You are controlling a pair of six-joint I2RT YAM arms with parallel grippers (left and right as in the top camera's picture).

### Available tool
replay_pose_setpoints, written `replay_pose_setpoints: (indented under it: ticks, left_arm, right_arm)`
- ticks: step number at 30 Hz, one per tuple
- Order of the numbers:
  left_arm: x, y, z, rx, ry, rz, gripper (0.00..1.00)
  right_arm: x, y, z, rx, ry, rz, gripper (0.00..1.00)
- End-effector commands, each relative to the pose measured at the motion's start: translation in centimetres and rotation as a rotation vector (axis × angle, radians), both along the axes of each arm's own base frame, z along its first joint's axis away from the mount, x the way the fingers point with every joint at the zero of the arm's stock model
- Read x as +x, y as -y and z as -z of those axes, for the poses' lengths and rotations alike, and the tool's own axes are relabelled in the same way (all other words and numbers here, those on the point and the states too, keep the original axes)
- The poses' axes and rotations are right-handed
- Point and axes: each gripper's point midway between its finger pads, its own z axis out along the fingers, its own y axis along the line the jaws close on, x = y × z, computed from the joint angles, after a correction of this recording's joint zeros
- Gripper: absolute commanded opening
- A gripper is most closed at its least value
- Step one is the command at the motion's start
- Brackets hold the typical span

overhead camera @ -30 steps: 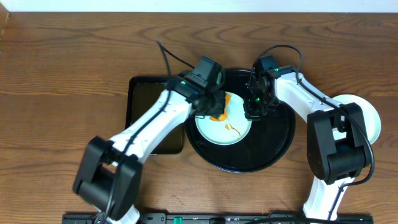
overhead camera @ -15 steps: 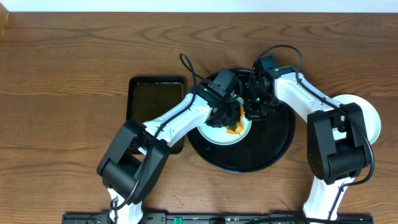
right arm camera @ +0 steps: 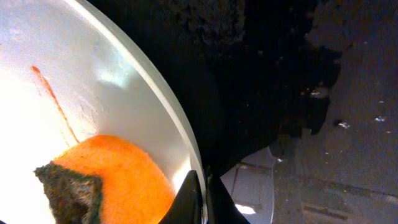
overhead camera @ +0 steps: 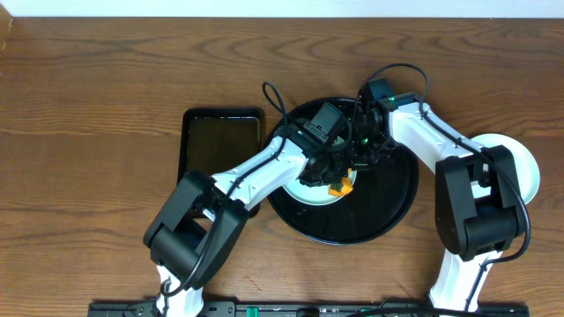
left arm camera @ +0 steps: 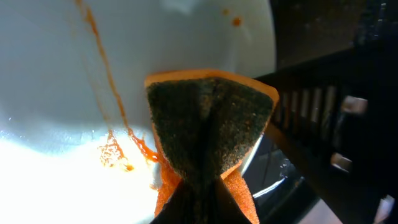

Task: Clean dirty plates on tray and stack at the side
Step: 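Scrub the last light-green plate with the sponge in the left gripper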

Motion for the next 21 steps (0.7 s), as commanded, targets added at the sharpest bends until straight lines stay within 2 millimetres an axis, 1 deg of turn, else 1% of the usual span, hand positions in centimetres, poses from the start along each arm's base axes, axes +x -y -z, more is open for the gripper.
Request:
replay_pose_setpoints:
  ticks: [1, 3, 7, 10, 17, 21]
  left_arm:
    - [-0.4, -0.1, 1.6, 0.015, -0.044, -0.01, 0.08]
    - [-0.4, -0.1, 2.0, 0.02, -0.049, -0.01, 0.08]
    - [0.0, 0.1, 1.9, 0.014, -0.033, -0.015, 0.08]
    - [0.2, -0.3, 2.1, 0.033, -0.022, -0.023, 0.07]
    - [0.6, -1.8, 3.2, 0.112, 0.015, -0.052, 0.08]
    - [2.4, -3.8, 3.5, 0.21, 0.107, -0.063, 0.08]
  right_arm:
    - [-0.1, 0.6, 0.1, -0.053, 0.013, -0.028, 0.01]
    - [-0.1, 0.6, 0.1, -0.053, 0.013, -0.028, 0.01]
    - [-0.1, 0.6, 0.1, -0.054, 0.013, -0.028, 0.01]
    - [-0.1, 0.6, 0.1, -0.054, 0.013, -0.029, 0.01]
    - [-0.3, 0.8, 0.1, -0.056, 0.004, -0.027, 0.01]
    - [-0.6, 0.8, 0.1, -0.059, -0.006, -0.027, 0.01]
